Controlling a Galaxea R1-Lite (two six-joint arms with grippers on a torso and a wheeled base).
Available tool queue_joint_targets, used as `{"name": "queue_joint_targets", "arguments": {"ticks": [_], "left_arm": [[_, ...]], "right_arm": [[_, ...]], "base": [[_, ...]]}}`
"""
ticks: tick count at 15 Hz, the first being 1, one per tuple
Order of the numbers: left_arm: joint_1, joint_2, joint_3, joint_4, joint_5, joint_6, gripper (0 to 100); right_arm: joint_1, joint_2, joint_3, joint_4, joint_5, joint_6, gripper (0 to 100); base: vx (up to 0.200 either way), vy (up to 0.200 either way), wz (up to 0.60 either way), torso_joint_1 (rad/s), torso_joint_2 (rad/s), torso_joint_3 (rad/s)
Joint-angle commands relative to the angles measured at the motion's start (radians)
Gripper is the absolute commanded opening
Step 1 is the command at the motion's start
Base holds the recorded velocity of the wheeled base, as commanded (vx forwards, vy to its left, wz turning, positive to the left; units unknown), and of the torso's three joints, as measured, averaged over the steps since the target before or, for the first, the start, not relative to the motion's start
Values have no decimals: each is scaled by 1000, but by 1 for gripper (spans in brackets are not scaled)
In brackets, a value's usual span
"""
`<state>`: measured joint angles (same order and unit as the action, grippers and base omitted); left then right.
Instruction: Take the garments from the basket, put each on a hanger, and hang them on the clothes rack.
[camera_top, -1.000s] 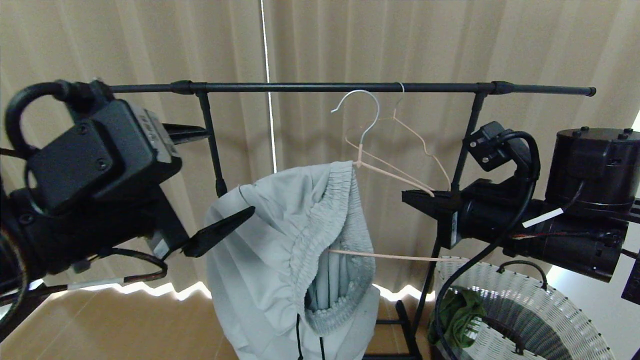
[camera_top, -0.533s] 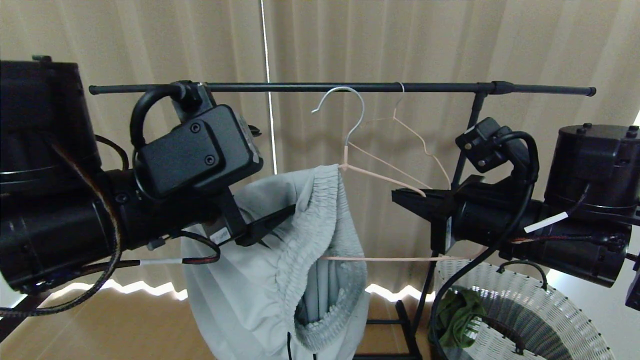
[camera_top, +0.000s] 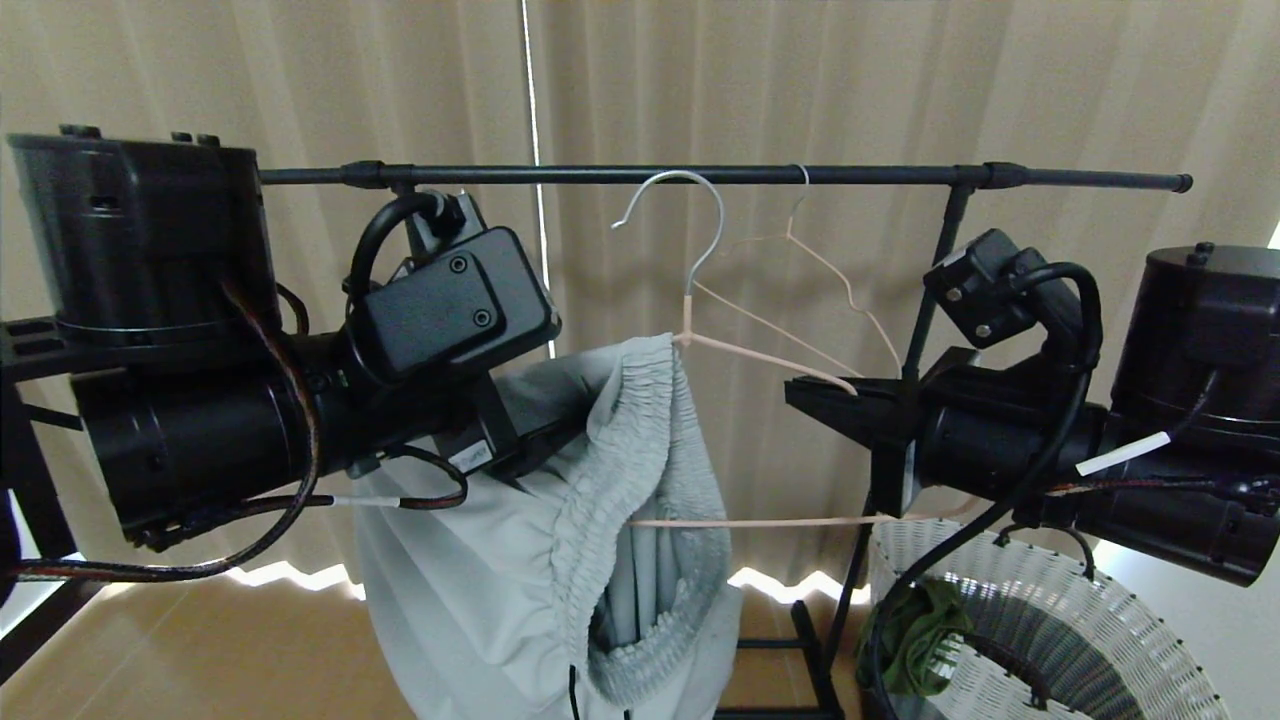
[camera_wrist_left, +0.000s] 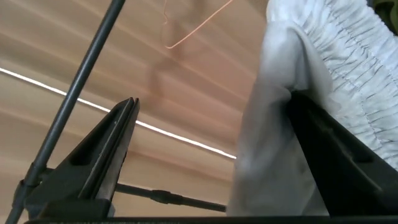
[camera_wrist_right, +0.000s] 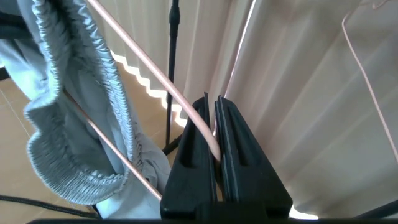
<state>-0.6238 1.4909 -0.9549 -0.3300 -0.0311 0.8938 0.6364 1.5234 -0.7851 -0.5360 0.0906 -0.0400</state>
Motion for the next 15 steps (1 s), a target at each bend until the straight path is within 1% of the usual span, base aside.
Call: {"name": "queue_joint_targets", "arguments": {"ticks": [1, 3, 4, 9, 12, 15], "left_arm": [[1, 3, 5, -1, 0, 5, 100], [1, 2, 5, -1, 0, 7, 100], [1, 2, 7, -3, 0, 7, 0], [1, 3, 16, -4, -6, 2, 0], [18, 0, 38, -6, -6, 0, 0], [19, -14, 41, -6, -4, -38, 0]], "right_arm": [[3, -9, 3, -1, 1, -1, 0], [3, -12, 3, -1, 3, -1, 0], [6, -14, 3, -1, 3, -1, 0], [11, -16, 1, -21, 4, -1, 0], [11, -17, 1, -30, 4, -1, 0], [11, -11, -2, -30, 6, -1, 0]], "base": [[0, 0, 0, 0, 0, 0], [0, 0, 0, 0, 0, 0], [0, 0, 0, 0, 0, 0], [0, 0, 0, 0, 0, 0], [0, 0, 0, 0, 0, 0], [0, 0, 0, 0, 0, 0]]}}
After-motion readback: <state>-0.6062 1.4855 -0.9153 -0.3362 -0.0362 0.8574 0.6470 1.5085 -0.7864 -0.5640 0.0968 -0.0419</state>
